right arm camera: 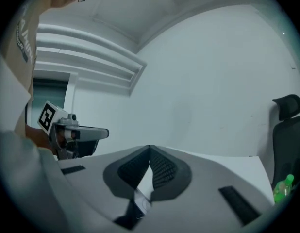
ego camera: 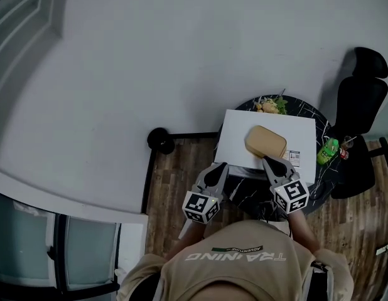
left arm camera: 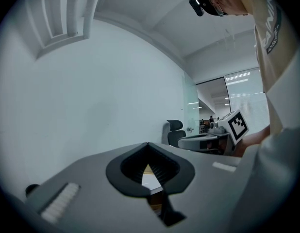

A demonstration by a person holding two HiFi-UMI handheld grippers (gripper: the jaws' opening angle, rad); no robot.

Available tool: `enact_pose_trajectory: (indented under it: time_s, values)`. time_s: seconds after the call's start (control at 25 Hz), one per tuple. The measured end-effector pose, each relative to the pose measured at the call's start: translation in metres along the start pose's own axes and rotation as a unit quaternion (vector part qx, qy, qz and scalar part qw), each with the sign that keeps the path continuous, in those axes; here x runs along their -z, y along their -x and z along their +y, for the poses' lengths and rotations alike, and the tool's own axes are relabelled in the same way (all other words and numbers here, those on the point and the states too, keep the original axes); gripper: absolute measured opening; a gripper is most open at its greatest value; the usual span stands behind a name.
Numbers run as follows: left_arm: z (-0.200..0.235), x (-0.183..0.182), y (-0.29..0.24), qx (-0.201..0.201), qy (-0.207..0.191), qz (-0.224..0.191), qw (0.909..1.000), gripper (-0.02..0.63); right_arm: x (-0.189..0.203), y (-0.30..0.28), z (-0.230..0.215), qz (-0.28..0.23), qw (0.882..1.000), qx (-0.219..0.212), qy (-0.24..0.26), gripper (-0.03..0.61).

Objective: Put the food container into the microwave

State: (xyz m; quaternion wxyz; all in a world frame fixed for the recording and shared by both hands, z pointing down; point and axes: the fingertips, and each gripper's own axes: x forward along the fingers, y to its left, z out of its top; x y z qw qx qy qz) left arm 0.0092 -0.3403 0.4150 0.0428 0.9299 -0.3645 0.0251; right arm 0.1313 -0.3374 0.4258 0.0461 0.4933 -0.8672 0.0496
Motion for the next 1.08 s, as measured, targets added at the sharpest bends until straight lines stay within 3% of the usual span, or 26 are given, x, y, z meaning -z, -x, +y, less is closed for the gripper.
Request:
enact_pose_trajectory:
  time_s: [0.16, 0.4, 0.64, 0.84, 1.08]
  values:
    - [-0.004, 0.000, -0.003, 0.003, -0.003, 0.002, 1.0000, 0.003, 0.004, 0.003, -0.001, 0.007, 1.000, -0.005, -0.008, 0.009]
    - [-0.016, 0.019, 0.002, 0.010, -0.001, 0.039, 0.9992, 0.003, 0.006, 0.006, 0.004, 0.010, 1.000, -0.007, -0.008, 0.009]
    - [-0.021, 0.013, 0.013, -0.001, -0.005, 0.032, 0.9995, 0.003, 0.014, 0.006, 0.009, 0.013, 1.000, -0.021, -0.008, 0.009]
    - [-0.012, -0.001, 0.012, -0.015, 0.026, 0.006, 0.9995, 0.003, 0.013, -0.004, 0.017, 0.014, 1.000, -0.026, 0.001, 0.009]
    - [-0.019, -0.011, 0.007, 0.008, -0.015, 0.004, 0.9998, 0.003, 0.007, -0.007, 0.029, 0.001, 1.000, -0.029, 0.006, 0.009]
